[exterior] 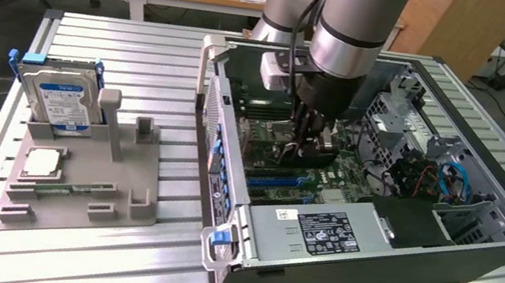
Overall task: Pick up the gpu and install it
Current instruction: 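Insert the gpu into the slot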
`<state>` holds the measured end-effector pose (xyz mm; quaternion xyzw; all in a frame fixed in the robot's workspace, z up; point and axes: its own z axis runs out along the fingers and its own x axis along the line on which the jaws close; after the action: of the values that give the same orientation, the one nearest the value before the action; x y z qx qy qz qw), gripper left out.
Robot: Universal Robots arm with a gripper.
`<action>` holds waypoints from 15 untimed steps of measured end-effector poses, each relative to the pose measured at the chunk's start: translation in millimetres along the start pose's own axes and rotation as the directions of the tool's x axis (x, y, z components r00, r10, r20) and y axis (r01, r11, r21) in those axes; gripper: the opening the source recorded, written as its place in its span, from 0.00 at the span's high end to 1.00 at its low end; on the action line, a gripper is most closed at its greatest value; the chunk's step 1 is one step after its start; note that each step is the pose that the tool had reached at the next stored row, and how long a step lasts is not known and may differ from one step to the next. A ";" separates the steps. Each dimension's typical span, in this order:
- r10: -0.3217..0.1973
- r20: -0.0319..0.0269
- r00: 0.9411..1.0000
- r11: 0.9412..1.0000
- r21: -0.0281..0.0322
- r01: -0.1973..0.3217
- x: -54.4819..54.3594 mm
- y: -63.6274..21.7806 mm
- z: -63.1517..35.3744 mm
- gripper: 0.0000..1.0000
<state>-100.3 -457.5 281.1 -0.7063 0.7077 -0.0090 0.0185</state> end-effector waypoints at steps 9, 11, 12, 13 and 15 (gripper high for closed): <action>0.000 0.000 1.000 1.000 0.000 0.000 0.7 2.9 5.6 0.74; 0.000 0.000 1.000 1.000 0.000 0.000 1.0 3.5 6.8 0.74; 0.000 0.000 1.000 1.000 0.000 0.000 1.2 3.8 7.6 0.74; 0.000 0.000 1.000 1.000 0.000 0.000 1.4 4.1 8.2 0.74; 0.000 0.000 1.000 1.000 0.000 0.000 1.9 4.6 9.4 0.74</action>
<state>-104.5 -459.3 271.5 -0.7063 0.7076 -0.0090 0.0184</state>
